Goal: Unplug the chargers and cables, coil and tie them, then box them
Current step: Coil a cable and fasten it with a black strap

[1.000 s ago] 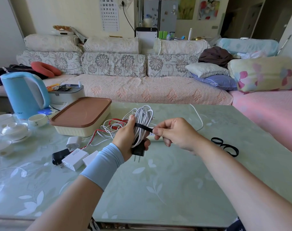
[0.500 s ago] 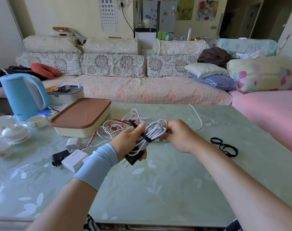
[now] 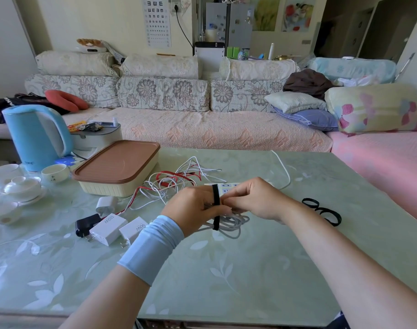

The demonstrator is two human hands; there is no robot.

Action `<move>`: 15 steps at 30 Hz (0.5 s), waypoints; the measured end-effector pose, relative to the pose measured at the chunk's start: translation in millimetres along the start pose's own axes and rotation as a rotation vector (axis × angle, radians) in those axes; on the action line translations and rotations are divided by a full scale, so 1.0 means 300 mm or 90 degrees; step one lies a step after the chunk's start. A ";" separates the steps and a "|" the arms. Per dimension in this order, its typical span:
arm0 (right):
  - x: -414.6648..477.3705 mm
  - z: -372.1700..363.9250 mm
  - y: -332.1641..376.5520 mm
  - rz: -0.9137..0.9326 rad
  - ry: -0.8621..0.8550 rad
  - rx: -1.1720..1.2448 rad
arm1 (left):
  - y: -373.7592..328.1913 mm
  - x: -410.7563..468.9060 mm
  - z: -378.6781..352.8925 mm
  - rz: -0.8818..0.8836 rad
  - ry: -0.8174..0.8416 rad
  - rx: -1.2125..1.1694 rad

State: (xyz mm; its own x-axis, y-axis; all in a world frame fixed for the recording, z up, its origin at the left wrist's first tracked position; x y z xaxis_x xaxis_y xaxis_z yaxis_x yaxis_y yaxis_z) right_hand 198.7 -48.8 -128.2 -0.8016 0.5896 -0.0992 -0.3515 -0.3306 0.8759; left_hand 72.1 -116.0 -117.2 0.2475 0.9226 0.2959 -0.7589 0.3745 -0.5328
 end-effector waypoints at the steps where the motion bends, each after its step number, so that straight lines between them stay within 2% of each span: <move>1: -0.003 -0.004 -0.007 -0.013 -0.007 0.023 | 0.007 0.001 0.003 -0.001 -0.005 -0.006; 9: 0.011 -0.031 -0.047 -0.107 -0.128 0.228 | 0.013 0.000 0.007 -0.007 -0.037 -0.011; 12: 0.006 -0.032 -0.058 -0.149 -0.141 0.180 | 0.021 0.007 -0.008 0.008 -0.046 0.019; 15: -0.003 -0.008 -0.052 -0.189 -0.206 -0.005 | 0.039 0.021 -0.037 0.056 -0.030 0.037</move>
State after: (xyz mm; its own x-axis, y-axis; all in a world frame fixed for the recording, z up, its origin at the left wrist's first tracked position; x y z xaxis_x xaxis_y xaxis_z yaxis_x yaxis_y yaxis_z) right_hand 203.8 -45.8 -143.0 -0.4736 0.8596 -0.1917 -0.5481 -0.1173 0.8282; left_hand 71.2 -104.8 -130.4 0.1510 0.9458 0.2874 -0.8101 0.2850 -0.5124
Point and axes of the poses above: each hand's wrist, its own x-axis towards the middle knuckle, its own z-axis out of the back of the hand, y = z × x, the point moved 7 cm from there along x, towards the middle knuckle, and after that the axes turned 13 degrees about y, right-handed, at the moved point
